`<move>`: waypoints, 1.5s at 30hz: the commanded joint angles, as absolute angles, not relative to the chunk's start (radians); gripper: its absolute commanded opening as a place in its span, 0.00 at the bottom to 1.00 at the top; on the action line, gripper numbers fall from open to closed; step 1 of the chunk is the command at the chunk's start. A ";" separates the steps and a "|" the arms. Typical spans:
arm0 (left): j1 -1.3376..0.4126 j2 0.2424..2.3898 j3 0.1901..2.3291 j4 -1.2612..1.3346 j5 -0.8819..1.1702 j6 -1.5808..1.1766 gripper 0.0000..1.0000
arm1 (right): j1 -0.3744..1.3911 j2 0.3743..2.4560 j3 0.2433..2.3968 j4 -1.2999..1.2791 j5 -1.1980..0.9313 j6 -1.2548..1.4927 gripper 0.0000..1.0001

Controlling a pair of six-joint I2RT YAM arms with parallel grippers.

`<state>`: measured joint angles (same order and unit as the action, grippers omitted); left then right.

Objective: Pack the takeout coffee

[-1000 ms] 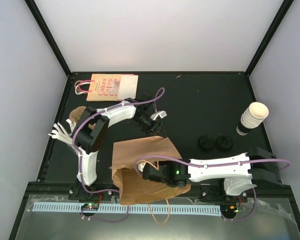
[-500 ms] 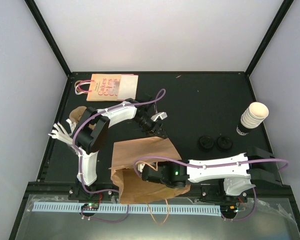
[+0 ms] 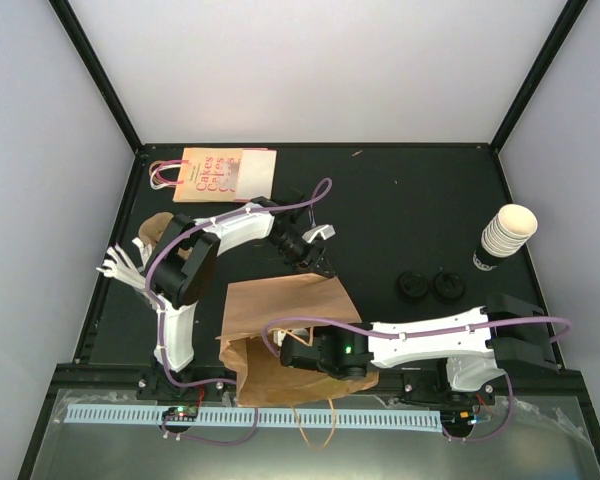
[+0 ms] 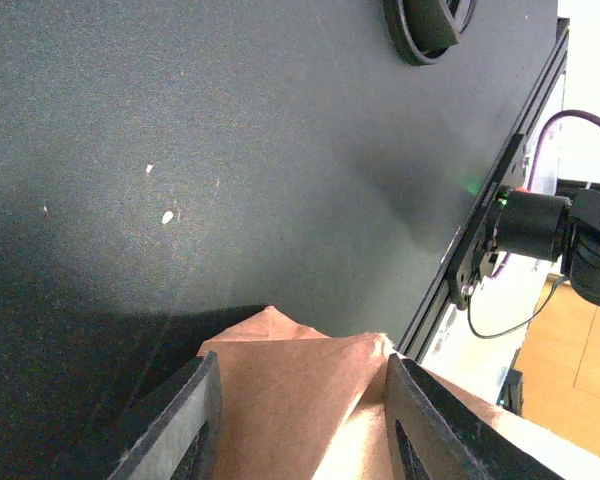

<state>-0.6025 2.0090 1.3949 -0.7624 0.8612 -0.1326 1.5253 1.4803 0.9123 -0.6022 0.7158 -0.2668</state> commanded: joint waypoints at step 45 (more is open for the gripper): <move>-0.620 2.025 1.467 -0.840 0.911 -0.101 0.51 | 1.502 1.487 0.951 -0.876 0.502 -0.235 0.72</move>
<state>-0.6048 2.0098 1.4185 -0.7895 0.8684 -0.1299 1.5074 1.4769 0.9646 -0.6960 0.6716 -0.2626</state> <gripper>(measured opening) 0.495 0.730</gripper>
